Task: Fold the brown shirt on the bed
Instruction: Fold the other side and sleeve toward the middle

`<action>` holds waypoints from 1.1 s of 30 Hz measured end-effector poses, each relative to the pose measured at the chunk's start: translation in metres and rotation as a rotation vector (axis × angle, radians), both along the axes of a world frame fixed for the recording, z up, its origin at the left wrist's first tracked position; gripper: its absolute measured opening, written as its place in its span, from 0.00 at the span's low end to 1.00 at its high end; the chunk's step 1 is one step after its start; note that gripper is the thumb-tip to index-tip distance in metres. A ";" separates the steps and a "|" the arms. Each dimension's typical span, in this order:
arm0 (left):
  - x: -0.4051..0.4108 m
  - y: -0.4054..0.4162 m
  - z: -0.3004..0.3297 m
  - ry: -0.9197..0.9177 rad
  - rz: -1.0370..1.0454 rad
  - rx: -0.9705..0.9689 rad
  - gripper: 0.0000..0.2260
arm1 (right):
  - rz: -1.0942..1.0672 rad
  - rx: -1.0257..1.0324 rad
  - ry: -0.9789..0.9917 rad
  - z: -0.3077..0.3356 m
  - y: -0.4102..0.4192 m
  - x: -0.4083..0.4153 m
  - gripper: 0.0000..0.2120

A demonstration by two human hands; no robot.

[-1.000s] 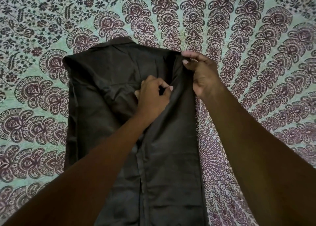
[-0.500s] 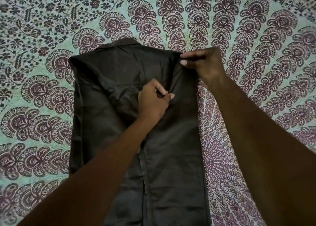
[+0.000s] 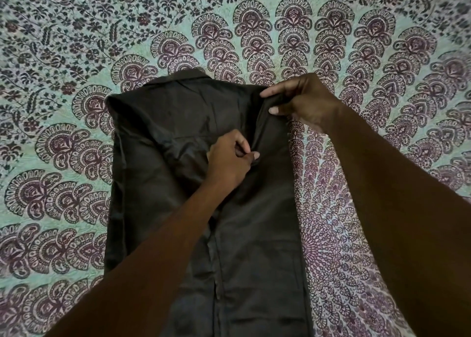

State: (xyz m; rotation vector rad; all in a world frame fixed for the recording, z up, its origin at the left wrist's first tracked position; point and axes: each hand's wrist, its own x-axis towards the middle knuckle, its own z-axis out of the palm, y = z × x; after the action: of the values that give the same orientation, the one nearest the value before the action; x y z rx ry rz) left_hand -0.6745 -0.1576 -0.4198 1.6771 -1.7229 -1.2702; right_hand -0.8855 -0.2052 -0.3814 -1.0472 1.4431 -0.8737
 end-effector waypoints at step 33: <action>0.001 0.016 0.000 0.053 0.034 -0.194 0.10 | -0.289 -0.297 0.901 -0.017 0.087 0.072 0.11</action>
State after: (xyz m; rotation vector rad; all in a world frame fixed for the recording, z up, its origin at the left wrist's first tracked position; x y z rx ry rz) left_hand -0.6733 -0.1413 -0.4196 1.5414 -1.7187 -1.0852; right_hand -0.8131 -0.1178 -0.3989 -1.5968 2.3025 -0.8729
